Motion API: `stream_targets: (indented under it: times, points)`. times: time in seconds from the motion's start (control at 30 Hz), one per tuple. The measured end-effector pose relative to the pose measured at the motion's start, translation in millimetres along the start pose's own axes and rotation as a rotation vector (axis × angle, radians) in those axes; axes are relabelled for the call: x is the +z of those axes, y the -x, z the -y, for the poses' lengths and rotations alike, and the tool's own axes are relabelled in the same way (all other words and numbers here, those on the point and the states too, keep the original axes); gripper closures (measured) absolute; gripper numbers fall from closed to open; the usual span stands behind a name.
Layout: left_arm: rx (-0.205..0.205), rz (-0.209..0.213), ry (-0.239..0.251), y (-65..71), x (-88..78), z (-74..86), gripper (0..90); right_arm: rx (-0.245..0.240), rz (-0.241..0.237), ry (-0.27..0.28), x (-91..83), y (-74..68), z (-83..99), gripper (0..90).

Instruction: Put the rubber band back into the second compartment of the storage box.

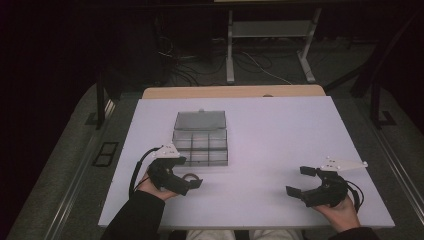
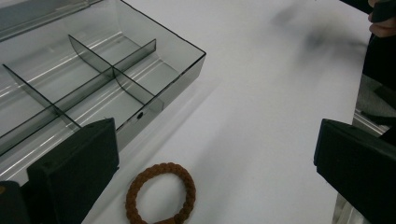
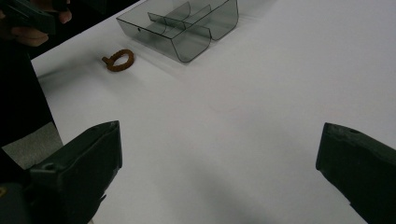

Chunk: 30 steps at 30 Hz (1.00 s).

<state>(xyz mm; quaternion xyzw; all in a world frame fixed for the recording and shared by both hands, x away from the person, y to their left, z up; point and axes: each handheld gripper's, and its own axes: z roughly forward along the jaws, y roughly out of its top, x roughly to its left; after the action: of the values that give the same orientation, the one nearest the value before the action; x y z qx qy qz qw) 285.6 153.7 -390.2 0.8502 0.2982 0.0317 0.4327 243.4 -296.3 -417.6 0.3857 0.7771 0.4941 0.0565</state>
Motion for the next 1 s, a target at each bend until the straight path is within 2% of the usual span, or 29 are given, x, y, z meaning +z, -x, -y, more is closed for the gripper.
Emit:
stream_targets:
  times: [0.1,0.37,0.8,1.0]
  points:
    - [0.013,0.008,-0.03,0.9,4.0,-0.2,0.0,-0.002,0.001,-0.001,0.2,0.0,0.1,0.0]
    - [0.03,0.025,-0.062,1.0,11.3,-0.8,0.0,0.006,0.002,-0.005,0.6,-0.6,0.4,0.0]
    - [0.066,0.047,-0.142,-0.4,23.1,1.0,0.0,-0.001,-0.001,-0.011,1.4,-0.7,0.8,0.0]
    - [0.071,0.055,-0.171,-1.1,27.5,2.1,0.0,-0.002,-0.001,-0.015,2.0,-0.8,1.0,0.0]
